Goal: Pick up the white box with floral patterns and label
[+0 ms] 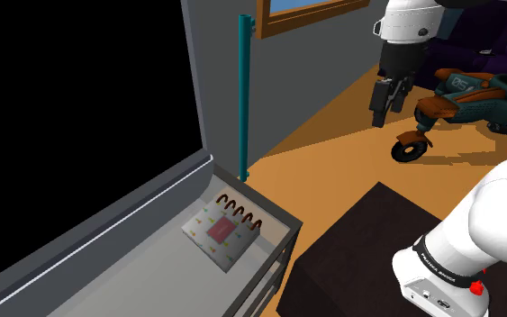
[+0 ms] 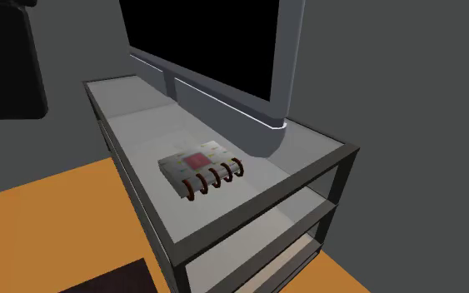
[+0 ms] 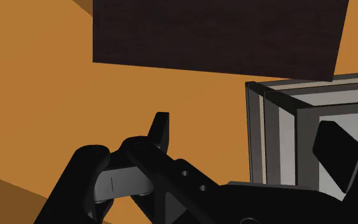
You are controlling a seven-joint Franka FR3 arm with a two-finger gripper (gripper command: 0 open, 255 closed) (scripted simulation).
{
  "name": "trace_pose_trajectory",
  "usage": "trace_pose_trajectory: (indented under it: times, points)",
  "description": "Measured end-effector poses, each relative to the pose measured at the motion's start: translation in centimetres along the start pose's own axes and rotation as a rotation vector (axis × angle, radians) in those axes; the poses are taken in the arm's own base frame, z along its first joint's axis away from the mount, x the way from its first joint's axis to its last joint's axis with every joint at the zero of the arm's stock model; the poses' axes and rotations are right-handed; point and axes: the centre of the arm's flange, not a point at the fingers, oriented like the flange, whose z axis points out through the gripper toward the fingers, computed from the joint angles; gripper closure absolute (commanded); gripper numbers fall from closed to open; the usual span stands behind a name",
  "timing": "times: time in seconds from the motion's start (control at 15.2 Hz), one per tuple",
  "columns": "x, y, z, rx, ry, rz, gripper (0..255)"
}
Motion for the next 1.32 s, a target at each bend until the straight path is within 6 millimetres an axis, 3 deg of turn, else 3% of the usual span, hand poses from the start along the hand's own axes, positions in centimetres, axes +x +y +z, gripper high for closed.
trace_pose_trajectory:
  times: [0.13, 0.73, 1.32]
  points:
    - [0.2, -0.3, 0.4, 0.009, -0.001, -0.002, 0]
    - [7.6, -3.5, 7.1, 0.166, -0.014, -0.036, 0]
    - [14.7, -8.9, 13.4, 0.334, -0.026, -0.07, 0]
